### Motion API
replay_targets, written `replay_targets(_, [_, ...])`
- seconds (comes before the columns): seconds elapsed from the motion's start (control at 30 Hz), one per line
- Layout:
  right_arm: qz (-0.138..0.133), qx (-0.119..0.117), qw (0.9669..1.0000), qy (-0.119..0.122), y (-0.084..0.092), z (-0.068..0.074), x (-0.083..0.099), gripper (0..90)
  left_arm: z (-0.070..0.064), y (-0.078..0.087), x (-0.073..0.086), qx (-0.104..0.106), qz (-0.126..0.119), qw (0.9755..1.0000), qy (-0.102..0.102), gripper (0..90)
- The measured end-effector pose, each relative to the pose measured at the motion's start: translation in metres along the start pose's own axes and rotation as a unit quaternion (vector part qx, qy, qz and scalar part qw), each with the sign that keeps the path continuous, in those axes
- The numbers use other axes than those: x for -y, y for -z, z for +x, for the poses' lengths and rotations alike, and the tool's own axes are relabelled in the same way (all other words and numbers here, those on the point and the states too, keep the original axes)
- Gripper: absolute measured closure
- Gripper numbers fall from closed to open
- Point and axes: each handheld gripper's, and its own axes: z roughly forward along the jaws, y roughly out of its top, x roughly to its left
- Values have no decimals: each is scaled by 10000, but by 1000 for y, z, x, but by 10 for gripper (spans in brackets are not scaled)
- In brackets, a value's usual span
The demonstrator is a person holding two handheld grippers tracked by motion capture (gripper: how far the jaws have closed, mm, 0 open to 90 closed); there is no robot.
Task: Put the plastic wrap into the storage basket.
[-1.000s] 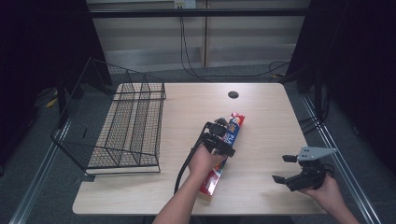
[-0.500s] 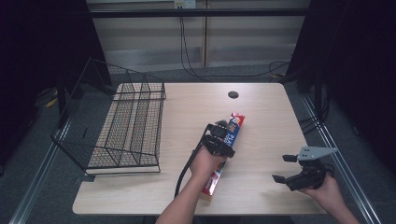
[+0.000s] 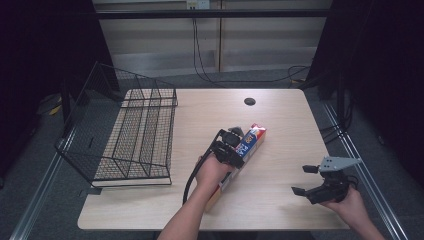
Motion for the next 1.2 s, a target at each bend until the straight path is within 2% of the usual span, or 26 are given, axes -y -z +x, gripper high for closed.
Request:
replay_targets(0.1, [9, 2, 10000, -3, -1, 0, 0, 86, 3, 9, -1, 32, -50, 10000, 60, 434])
replay_targets(0.2, [12, -14, 10000, 6, 0, 0, 0, 86, 7, 18, -2, 75, 14, 10000, 4, 435])
replay_targets(0.27, [0, 29, 10000, 9, 0, 0, 0, 86, 8, 23, -2, 75, 46, 9999, 90, 435])
replay_targets(0.3, [-6, 30, 10000, 3, 0, 0, 0, 85, 10, 25, -2, 75, 41, 10000, 37, 435])
replay_targets(0.37, [-13, 32, 10000, 4, 0, 0, 0, 85, 11, 30, -2, 82, -3, 9997, 215, 435])
replay_targets(0.5, [-22, 17, 10000, 7, 1, 0, 0, 82, 18, 39, -1, 45, -16, 9998, 197, 434])
replay_targets(0.6, [-70, -24, 10000, 27, 1, 1, -1, 79, 22, 45, -1, 21, 70, 9998, 182, 435])
replay_targets(0.63, [-76, -34, 10000, 30, 1, 1, -1, 76, 22, 47, -1, 16, 63, 9996, 266, 435])
replay_targets(0.73, [-67, -27, 10000, 59, 0, 1, -1, 76, 28, 53, 0, 18, 54, 9997, 231, 435])
replay_targets(0.8, [-73, -32, 9999, 64, 0, 1, -1, 76, 31, 57, 0, 35, 43, 9995, 325, 434])
replay_targets(1.13, [-96, -39, 9999, 51, 1, 1, -1, 70, 44, 76, 1, -8, 57, 9992, 385, 434])
replay_targets(1.2, [-99, -45, 9999, 43, 1, 0, -1, 70, 46, 78, 2, -10, 31, 9988, 496, 434])
